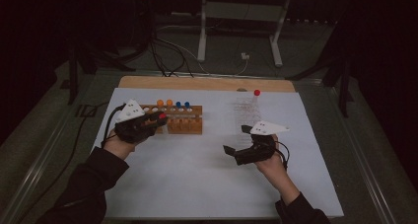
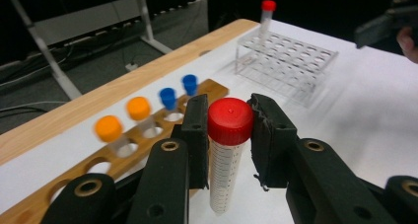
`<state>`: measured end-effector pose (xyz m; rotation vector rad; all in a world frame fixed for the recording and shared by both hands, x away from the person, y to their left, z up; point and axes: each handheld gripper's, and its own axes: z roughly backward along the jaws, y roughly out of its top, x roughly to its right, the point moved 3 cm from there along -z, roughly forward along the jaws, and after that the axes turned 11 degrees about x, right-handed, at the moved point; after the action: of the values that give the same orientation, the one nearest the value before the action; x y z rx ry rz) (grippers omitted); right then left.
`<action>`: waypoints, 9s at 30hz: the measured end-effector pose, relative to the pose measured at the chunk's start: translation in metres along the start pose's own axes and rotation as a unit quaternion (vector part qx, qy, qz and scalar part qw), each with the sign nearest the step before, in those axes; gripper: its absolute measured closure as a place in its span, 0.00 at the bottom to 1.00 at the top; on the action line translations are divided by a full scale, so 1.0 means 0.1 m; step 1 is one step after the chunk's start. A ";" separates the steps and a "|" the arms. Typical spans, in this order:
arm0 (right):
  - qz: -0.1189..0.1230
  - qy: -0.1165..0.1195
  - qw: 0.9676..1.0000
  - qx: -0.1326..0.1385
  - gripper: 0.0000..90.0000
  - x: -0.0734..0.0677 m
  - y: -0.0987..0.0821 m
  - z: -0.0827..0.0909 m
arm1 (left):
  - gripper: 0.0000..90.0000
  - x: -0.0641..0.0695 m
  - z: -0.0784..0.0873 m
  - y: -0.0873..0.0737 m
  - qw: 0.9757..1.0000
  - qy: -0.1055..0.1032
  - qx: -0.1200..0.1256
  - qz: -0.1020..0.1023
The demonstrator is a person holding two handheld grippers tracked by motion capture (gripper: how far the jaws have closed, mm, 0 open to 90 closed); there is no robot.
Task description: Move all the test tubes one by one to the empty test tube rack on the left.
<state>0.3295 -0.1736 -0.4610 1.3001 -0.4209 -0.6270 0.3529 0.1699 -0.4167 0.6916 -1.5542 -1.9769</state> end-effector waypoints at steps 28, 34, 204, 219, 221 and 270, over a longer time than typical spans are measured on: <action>-0.001 0.012 1.000 -0.001 0.00 0.01 0.00 0.01 | 0.79 -0.67 -0.19 0.11 0.989 0.139 0.053 0.006; -0.002 0.012 1.000 0.000 0.00 0.02 0.00 0.01 | 0.79 -0.74 -0.32 -0.05 0.987 0.153 0.039 0.028; 0.043 -0.067 0.997 0.020 0.84 0.70 0.44 -0.05 | 0.02 0.65 -0.13 -0.41 0.995 -0.095 -0.042 0.002; 0.043 -0.019 0.999 -0.021 0.84 0.16 0.07 0.01 | 0.04 0.81 -0.44 -0.02 0.993 -0.117 -0.020 -0.003; 0.040 -0.010 0.999 -0.020 0.84 0.10 0.04 0.01 | 0.04 0.84 -0.48 0.04 0.993 -0.120 -0.019 -0.004; 0.041 0.023 0.998 -0.033 0.84 -0.08 -0.07 -0.06 | 0.79 1.20 -1.20 0.12 0.983 -0.180 -0.005 -0.026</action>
<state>0.3259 -0.1647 -0.4693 1.2253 -0.4107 -0.5361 0.3475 0.0017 -0.4386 0.3876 -1.7424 -2.2412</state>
